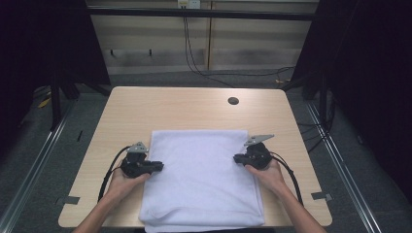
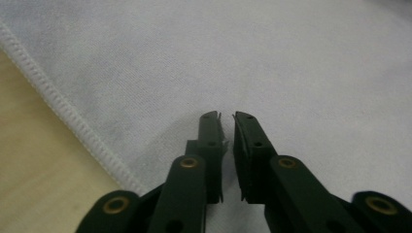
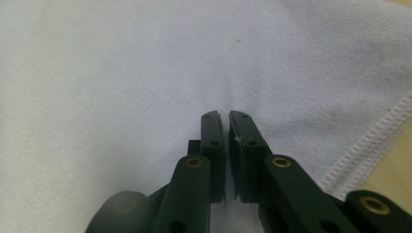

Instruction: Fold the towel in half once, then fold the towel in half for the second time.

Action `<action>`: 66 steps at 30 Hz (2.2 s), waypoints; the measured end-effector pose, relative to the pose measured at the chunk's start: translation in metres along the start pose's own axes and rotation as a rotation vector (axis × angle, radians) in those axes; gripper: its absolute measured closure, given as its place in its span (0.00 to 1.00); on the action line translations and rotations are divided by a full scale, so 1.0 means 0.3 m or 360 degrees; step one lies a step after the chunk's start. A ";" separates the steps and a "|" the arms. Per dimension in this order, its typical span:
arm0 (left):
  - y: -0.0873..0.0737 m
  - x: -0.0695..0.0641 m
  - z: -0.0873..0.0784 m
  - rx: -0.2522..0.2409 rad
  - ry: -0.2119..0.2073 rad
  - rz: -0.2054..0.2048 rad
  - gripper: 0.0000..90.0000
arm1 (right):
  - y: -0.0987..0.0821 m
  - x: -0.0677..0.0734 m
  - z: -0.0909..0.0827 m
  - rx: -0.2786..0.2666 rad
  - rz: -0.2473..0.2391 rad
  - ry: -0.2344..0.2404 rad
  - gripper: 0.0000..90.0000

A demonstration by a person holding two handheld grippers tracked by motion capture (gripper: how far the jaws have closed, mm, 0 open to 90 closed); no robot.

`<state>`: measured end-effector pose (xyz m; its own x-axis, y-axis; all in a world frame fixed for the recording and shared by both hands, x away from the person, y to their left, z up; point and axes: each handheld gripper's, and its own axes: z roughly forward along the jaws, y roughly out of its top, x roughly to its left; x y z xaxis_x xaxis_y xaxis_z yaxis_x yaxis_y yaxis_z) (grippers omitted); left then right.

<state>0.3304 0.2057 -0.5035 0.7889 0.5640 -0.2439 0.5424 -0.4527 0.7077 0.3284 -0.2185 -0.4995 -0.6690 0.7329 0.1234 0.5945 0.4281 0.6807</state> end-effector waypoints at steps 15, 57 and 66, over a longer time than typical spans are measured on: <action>-0.083 -0.143 -0.056 0.0095 -0.0138 0.0078 0.99 | -0.133 0.110 -0.125 0.0072 -0.0041 0.0178 0.97; 0.015 0.095 -0.039 0.0016 0.0142 -0.0060 0.59 | -0.015 -0.152 -0.032 -0.0059 0.0172 0.0092 0.61; 0.008 0.108 -0.047 0.0005 0.0098 -0.0114 0.63 | -0.024 -0.114 -0.030 -0.0006 0.0112 0.0133 0.79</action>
<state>0.3533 0.2327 -0.5005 0.7289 0.6364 -0.2522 0.5976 -0.4119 0.6879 0.3430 -0.2515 -0.5020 -0.6608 0.7144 0.2304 0.6396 0.3752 0.6709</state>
